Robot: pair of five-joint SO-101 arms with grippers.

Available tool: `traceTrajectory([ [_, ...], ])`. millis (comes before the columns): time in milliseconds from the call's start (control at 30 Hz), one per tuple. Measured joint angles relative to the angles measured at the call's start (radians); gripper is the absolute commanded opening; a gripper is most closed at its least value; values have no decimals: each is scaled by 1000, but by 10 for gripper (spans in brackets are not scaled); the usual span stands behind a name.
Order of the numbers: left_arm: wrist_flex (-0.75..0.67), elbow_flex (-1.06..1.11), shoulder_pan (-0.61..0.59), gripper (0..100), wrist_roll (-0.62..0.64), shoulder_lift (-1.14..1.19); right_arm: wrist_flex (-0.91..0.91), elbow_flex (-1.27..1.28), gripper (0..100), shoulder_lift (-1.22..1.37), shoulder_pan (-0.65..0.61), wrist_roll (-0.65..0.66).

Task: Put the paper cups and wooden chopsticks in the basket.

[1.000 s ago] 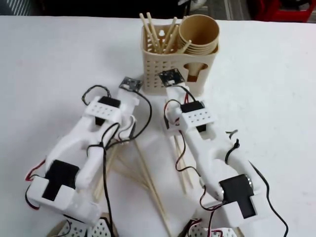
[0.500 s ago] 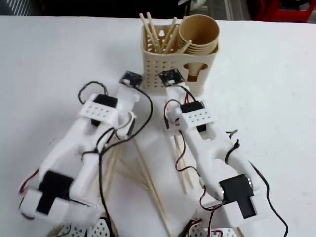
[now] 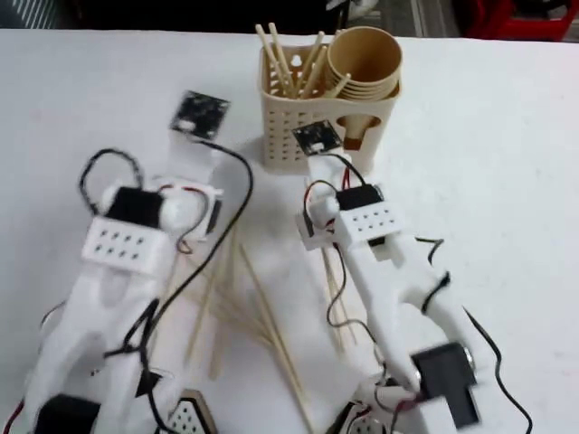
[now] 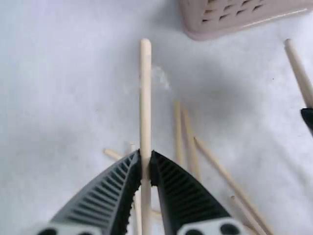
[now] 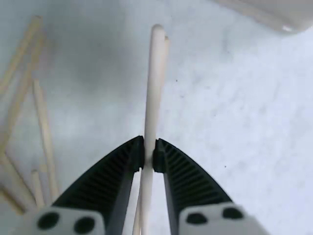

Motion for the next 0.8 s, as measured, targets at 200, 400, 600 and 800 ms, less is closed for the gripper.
traceTrajectory([
  [200, -107, 169, -28, 22, 0, -170, 54, 0, 17, -210, -38, 0],
  [400, -287, 405, -28, 23, 0, -308, 63, -9, 17, -370, -97, 0],
  [600, -382, 531, -28, 23, 0, -419, 63, -158, 17, -417, -103, 0],
  [800, -393, 586, -28, 23, 0, -500, 63, -353, 17, -396, -103, 0],
])
